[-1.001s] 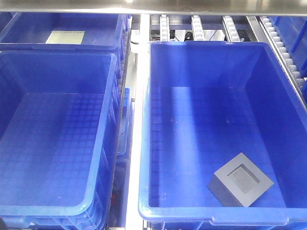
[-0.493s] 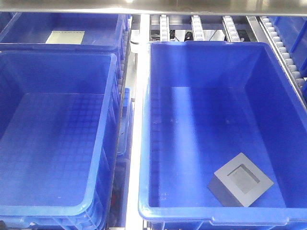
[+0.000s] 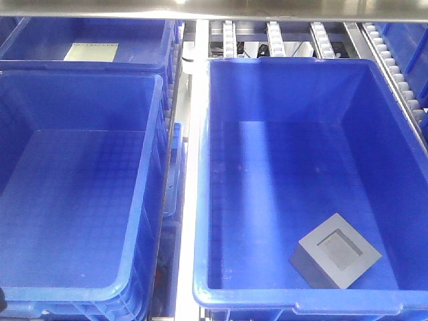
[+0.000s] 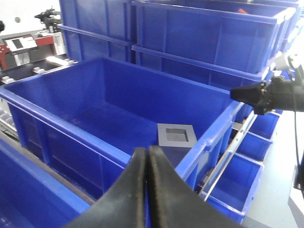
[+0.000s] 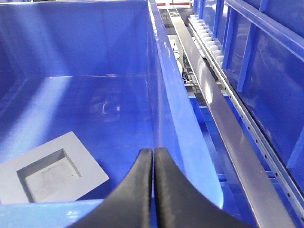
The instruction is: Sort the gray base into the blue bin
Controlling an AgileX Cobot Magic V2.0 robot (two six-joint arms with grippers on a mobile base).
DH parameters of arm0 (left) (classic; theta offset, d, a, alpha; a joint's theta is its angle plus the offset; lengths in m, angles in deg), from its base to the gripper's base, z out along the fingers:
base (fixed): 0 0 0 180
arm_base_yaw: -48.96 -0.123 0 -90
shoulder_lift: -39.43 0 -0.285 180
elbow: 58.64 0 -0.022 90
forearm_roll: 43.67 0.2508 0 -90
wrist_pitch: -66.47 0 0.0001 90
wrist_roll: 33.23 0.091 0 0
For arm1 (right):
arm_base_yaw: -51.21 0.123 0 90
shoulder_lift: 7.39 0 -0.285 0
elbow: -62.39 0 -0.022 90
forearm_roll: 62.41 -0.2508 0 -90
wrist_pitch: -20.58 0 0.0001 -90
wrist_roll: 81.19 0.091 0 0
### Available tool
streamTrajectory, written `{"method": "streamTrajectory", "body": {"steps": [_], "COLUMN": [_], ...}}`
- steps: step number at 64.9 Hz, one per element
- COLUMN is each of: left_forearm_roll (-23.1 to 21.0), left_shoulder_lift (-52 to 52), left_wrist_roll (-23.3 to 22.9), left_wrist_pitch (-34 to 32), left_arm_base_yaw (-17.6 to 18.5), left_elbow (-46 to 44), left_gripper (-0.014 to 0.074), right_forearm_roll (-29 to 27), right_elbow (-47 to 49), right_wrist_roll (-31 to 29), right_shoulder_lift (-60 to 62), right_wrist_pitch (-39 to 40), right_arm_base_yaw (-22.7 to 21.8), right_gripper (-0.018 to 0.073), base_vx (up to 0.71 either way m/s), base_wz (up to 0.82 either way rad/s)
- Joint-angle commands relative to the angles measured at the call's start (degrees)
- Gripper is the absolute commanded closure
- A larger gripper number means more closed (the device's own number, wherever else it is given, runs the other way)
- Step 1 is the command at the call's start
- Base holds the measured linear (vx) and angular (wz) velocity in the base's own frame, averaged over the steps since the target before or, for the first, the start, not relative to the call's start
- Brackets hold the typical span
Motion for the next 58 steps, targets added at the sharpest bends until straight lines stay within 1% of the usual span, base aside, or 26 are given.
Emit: {"method": "streamTrajectory", "body": {"steps": [1, 8, 13, 18, 21, 26, 31, 34, 36, 43, 48, 52, 58], "left_forearm_roll": [1.3, 1.3, 1.3, 1.3, 1.2, 1.2, 1.2, 1.2, 1.2, 1.2, 1.2, 1.2, 0.7], "left_shoulder_lift": [-0.7, -0.7, -0.5, 0.0, 0.7, 2.5, 5.1, 7.4, 8.5, 13.1, 15.2, 16.0, 16.0], "left_wrist_roll": [-2.0, -1.4, 1.3, 3.9, 4.0, 3.9, 3.9, 3.9, 3.9, 3.9, 3.9, 3.9, 3.9], "left_wrist_pitch": [-4.9, -5.4, -5.7, -5.6, -5.7, -5.6, -5.9, -6.0, -6.1, -6.1, -6.2, -6.5, -6.8], "left_arm_base_yaw": [0.3, 0.3, 0.0, -2.4, -4.7, -9.7, -16.1, -21.3, -24.0, -35.9, -42.8, -47.2, -52.0], "left_elbow": [-1.5, -1.5, -1.5, -1.5, -1.5, -1.5, -0.9, 0.3, 1.1, 4.9, 7.6, 9.5, 11.9], "left_gripper": [0.0604, 0.0604, 0.0604, 0.0604, 0.0604, 0.0604, 0.0604, 0.0604, 0.0604, 0.0604, 0.0604, 0.0604, 0.0604], "right_forearm_roll": [0.3, 0.3, 0.3, 0.3, 0.3, 0.3, 0.3, 0.3, 0.3, 0.3, 0.3, 0.3, 0.3], "right_elbow": [-0.1, -0.1, -0.1, -0.1, -0.1, -0.1, -0.1, -0.1, -0.1, -0.1, -0.1, -0.1, -0.1], "right_wrist_roll": [-0.2, -0.2, -0.2, -0.2, -0.2, -0.2, -0.2, -0.2, -0.2, -0.2, -0.2, -0.2, -0.2], "right_shoulder_lift": [0.1, 0.1, 0.1, 0.1, 0.1, 0.1, 0.1, 0.1, 0.1, 0.1, 0.1, 0.1, 0.1], "right_wrist_pitch": [4.2, 4.2, 4.2, 4.2, 4.2, 4.2, 4.2, 4.2, 4.2, 4.2, 4.2, 4.2, 4.2], "right_arm_base_yaw": [0.0, 0.0, 0.0, 0.0, 0.0, 0.0, 0.0, 0.0, 0.0, 0.0, 0.0, 0.0, 0.0], "right_gripper": [0.0564, 0.0564, 0.0564, 0.0564, 0.0564, 0.0564, 0.0564, 0.0564, 0.0564, 0.0564, 0.0564, 0.0564, 0.0564], "base_vx": [0.0, 0.0, 0.0, 0.0, 0.0, 0.0, 0.0, 0.0, 0.0, 0.0, 0.0, 0.0, 0.0], "base_wz": [0.0, 0.0, 0.0, 0.0, 0.0, 0.0, 0.0, 0.0, 0.0, 0.0, 0.0, 0.0, 0.0]}}
